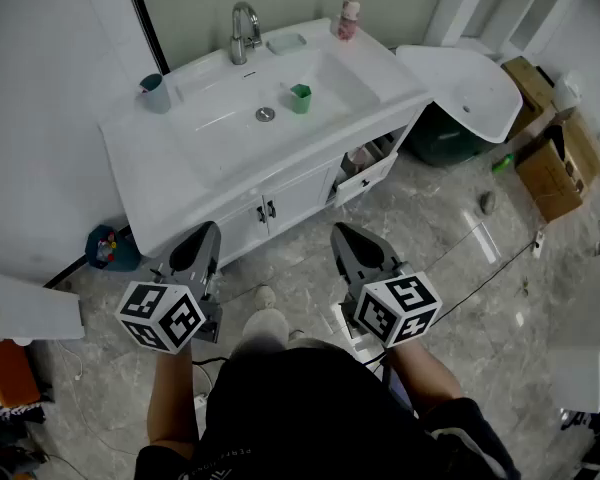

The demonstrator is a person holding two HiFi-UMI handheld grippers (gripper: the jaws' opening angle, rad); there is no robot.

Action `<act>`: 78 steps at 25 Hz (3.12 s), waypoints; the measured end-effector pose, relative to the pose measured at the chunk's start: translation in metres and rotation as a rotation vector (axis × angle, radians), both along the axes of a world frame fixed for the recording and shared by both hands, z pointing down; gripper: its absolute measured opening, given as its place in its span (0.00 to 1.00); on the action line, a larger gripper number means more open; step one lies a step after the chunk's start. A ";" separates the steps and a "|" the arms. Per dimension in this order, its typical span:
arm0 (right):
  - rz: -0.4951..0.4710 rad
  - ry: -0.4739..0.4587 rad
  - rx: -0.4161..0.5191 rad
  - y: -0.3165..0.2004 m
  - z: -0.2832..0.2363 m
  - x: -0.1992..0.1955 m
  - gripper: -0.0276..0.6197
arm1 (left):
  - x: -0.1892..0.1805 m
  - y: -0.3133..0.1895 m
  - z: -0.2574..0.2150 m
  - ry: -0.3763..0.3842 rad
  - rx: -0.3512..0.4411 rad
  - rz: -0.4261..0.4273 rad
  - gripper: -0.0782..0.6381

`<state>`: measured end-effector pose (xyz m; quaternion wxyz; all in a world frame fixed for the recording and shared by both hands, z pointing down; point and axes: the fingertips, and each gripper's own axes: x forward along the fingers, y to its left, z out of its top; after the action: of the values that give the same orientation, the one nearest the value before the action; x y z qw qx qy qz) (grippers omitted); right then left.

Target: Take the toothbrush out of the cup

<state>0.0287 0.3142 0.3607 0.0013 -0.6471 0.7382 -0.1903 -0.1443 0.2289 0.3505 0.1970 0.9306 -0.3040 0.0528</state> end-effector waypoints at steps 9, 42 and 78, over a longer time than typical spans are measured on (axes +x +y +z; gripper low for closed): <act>-0.019 0.041 0.003 -0.017 0.005 -0.006 0.04 | -0.002 -0.009 0.002 0.019 -0.002 0.030 0.11; -0.136 0.026 -0.062 -0.217 0.023 -0.049 0.04 | -0.044 -0.204 0.036 -0.135 0.053 -0.116 0.11; -0.502 0.063 -0.127 -0.418 0.044 -0.015 0.04 | -0.030 -0.403 0.065 -0.151 -0.014 -0.636 0.29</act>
<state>0.0134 -0.1035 0.4045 -0.1095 -0.4482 0.8619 -0.2105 -0.1742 -0.1738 0.4157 0.1869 0.7810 -0.5930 0.0595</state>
